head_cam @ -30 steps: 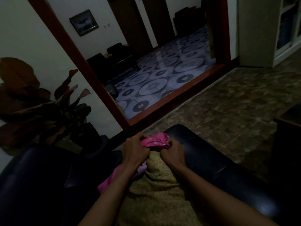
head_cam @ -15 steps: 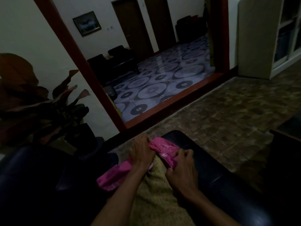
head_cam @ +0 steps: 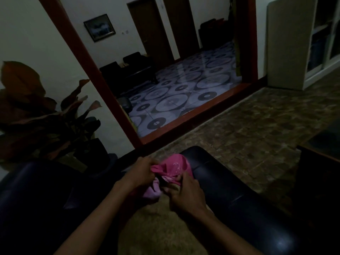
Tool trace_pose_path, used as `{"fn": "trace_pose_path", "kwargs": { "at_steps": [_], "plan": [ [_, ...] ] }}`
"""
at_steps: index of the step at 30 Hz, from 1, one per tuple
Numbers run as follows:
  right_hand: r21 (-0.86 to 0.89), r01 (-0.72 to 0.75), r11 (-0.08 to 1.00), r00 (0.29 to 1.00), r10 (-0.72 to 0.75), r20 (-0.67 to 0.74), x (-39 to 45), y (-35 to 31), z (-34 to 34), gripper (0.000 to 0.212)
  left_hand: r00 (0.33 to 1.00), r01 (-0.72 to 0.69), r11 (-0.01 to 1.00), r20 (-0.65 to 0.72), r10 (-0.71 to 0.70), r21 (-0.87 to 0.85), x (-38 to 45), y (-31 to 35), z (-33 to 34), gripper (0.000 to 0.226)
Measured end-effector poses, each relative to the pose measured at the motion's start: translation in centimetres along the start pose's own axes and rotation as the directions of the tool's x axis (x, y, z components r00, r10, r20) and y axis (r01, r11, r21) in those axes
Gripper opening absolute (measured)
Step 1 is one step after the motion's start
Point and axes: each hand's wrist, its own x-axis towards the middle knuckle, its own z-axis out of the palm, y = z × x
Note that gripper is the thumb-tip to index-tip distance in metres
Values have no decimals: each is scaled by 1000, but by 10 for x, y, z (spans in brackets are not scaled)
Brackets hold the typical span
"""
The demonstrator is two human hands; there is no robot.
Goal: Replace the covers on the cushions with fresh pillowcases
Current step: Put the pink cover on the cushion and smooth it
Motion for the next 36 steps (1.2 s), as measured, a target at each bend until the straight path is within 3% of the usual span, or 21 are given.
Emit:
{"fn": "trace_pose_path", "kwargs": {
  "at_steps": [2,5,10,12,15,19,21,22,25,26,28,31,34,36],
  "plan": [
    [-27,-6,1000,1000,5,-28,2,10,-4,37,997,-12,995,75,5,95,-12,5,1,24],
    [-21,-77,997,996,76,-35,2,20,-5,39,949,-41,987,315,-10,156,-25,6,13,7],
    [6,-151,988,983,151,-102,2,13,2,52,983,61,984,159,-89,169,-33,-7,22,50],
    [-3,-160,987,981,159,-115,6,11,4,57,981,49,978,173,-85,200,-36,-3,31,45],
    [-55,-191,980,976,184,-116,10,16,4,54,975,76,970,187,-121,231,-39,0,45,13],
    [-28,-234,972,964,228,-139,12,30,0,43,965,40,981,248,-87,191,-40,-5,55,43],
    [-9,-226,974,962,222,-156,11,33,-2,36,961,39,989,266,-77,146,-40,-2,55,30],
    [1,-206,978,966,204,-161,10,34,-3,33,962,36,992,264,-68,124,-38,-5,55,24],
    [-72,-75,995,986,63,-157,4,40,-7,39,966,13,983,252,-59,182,-36,-17,51,58],
    [-134,-19,991,990,0,-139,1,43,-7,47,970,-7,972,238,-50,234,-37,-20,52,59],
    [-225,95,970,990,-115,-76,-5,46,-7,54,977,3,958,205,-65,286,-41,-21,56,45],
    [-343,206,916,978,-203,44,-14,45,-15,46,992,23,958,112,-57,287,-49,-13,61,21],
    [-471,235,850,970,-237,57,-22,43,-20,40,995,86,968,27,-95,237,-56,-6,63,20],
    [-441,261,859,960,-278,27,-32,37,-18,37,990,138,969,-17,-137,205,-60,-2,66,23]
  ]
}}
